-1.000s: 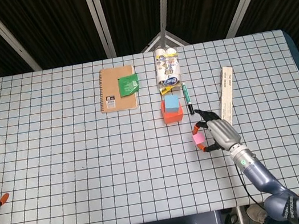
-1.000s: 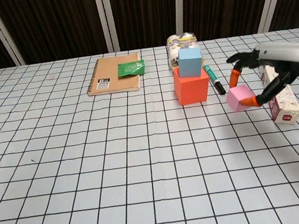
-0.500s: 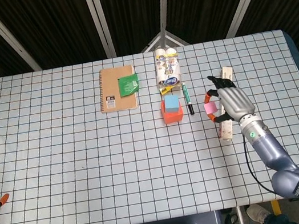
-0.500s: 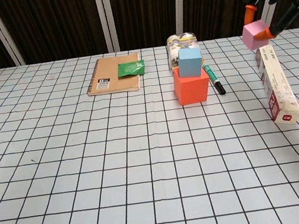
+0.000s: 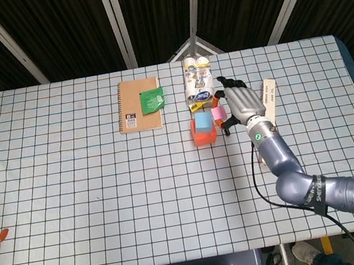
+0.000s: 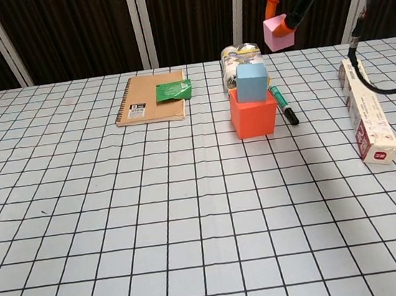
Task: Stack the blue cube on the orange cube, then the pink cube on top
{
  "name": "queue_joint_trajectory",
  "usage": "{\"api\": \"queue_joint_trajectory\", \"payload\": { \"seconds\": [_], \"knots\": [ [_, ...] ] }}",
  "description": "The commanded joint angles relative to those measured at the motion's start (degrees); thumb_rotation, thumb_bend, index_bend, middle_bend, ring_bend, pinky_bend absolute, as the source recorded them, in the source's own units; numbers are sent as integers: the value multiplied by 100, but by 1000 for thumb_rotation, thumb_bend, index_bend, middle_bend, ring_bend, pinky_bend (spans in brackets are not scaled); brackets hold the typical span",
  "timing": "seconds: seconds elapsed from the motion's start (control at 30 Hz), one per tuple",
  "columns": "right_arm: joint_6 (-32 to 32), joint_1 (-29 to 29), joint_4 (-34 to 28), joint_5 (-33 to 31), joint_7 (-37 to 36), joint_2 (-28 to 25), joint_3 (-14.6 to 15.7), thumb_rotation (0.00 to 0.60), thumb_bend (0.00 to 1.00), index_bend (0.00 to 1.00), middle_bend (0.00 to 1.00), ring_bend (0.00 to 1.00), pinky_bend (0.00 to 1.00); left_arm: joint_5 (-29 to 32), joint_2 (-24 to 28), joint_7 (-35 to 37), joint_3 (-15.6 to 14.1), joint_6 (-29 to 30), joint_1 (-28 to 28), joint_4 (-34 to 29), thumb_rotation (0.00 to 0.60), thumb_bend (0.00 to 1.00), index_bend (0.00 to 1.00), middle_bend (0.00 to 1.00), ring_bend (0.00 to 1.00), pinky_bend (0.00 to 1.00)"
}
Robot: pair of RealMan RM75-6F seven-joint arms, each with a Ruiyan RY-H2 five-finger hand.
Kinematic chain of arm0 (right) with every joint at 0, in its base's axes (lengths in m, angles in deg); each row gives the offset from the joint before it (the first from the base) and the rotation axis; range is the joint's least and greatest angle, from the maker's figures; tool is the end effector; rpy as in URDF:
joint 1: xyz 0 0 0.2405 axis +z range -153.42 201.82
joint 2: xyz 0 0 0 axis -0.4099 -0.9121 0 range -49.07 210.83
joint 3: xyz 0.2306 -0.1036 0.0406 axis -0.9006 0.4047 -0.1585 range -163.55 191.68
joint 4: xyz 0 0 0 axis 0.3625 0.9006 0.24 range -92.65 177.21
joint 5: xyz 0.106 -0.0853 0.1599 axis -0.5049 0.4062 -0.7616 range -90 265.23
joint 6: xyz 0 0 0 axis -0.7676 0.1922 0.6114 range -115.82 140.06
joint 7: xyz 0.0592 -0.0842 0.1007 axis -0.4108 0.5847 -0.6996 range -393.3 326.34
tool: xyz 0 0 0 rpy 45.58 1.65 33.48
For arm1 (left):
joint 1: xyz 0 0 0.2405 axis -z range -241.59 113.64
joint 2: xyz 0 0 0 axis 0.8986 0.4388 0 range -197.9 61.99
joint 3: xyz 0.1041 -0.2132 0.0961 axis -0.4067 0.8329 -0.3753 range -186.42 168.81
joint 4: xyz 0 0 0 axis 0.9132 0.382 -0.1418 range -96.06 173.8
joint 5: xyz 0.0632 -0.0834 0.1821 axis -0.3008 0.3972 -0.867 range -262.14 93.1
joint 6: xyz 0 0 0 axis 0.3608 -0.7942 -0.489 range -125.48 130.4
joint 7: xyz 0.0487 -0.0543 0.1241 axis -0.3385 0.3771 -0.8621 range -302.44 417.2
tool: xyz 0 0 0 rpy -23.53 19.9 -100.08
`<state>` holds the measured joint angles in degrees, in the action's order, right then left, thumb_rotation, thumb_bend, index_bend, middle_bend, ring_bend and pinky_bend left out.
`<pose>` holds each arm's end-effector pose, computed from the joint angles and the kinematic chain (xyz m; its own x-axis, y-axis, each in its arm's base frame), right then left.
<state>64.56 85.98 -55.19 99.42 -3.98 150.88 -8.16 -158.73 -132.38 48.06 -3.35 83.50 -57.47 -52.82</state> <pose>-0.0684 -0.4211 0.0916 0.1778 -0.3208 0.9303 -0.9834 -0.0243 0.1796 -0.3341 0.1975 0.1668 0.5129 0.0404 0.8575 0.8436 0.1612 -0.5122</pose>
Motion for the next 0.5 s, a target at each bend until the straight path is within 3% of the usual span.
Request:
{"api": "queue_joint_trajectory", "payload": {
  "seconds": [0.03,0.5],
  "knots": [
    [-28,136,161,-136,25,110,-30,600,363,467,4,26,0,30,2,12,15,-14,2,12,600,114,55,0,0,0],
    [85,467,646,-553,-22,493,2,600,363,483,4,26,0,92,-9,-19,29,-93,35,23,600,114,56,0,0,0]
  ]
}}
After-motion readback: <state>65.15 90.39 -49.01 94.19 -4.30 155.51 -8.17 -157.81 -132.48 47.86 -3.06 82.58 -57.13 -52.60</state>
